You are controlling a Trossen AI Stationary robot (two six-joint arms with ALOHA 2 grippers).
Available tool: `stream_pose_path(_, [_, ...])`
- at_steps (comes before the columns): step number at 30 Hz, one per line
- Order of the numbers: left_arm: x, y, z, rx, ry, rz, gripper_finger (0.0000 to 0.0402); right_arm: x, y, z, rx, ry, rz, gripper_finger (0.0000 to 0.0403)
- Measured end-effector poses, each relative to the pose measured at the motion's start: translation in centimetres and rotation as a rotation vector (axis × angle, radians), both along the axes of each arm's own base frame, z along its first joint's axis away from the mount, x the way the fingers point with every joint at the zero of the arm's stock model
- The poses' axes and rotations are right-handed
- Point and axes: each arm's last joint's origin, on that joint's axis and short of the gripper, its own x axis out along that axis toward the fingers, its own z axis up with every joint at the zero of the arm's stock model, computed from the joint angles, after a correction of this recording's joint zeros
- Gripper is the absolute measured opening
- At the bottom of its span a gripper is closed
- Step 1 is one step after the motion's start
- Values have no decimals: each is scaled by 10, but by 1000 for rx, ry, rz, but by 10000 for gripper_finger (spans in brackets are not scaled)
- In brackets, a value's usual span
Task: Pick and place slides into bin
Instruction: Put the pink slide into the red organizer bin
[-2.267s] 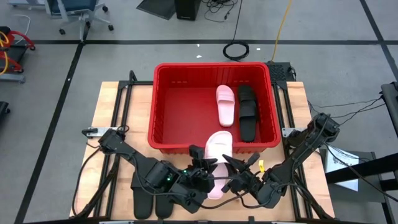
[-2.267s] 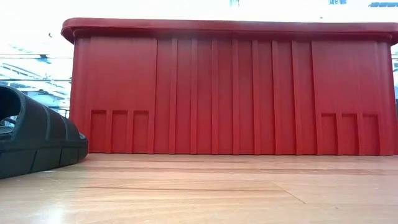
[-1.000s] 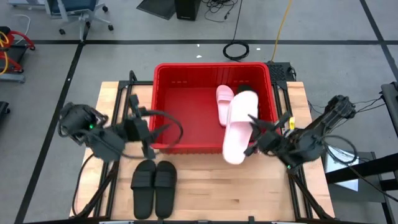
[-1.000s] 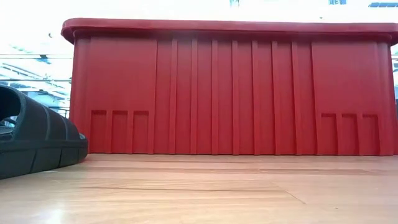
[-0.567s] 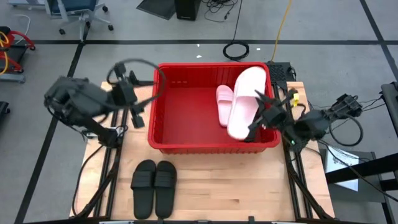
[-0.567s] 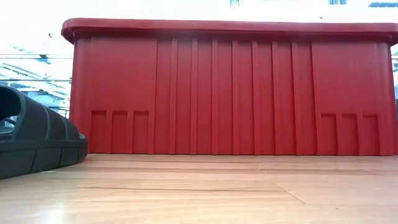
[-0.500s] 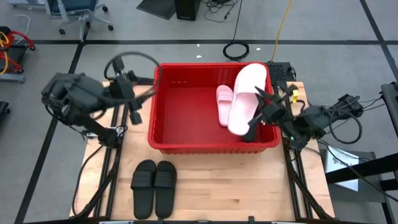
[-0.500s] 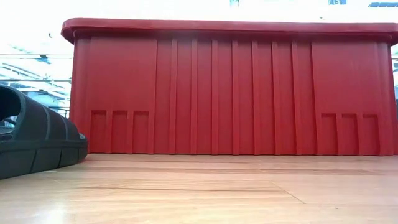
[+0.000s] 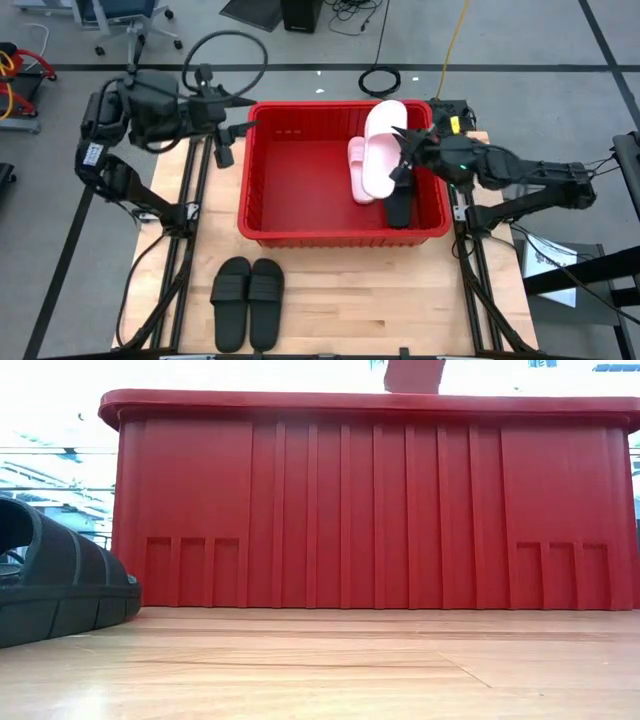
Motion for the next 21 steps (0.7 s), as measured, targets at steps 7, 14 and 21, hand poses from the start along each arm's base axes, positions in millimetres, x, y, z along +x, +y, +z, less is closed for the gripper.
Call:
stream_pose_path(7, [12, 28, -13, -24, 50, -18, 177, 24, -24, -46, 69, 115, 14, 4])
stream_pose_path(14, [21, 62, -35, -60, 32, -59, 177, 28, -34, -80, 88, 103, 51, 4])
stream_pose_path(21, [19, 88, -80, -74, -44, -49, 177, 27, -33, -116, 102, 134, 80, 4])
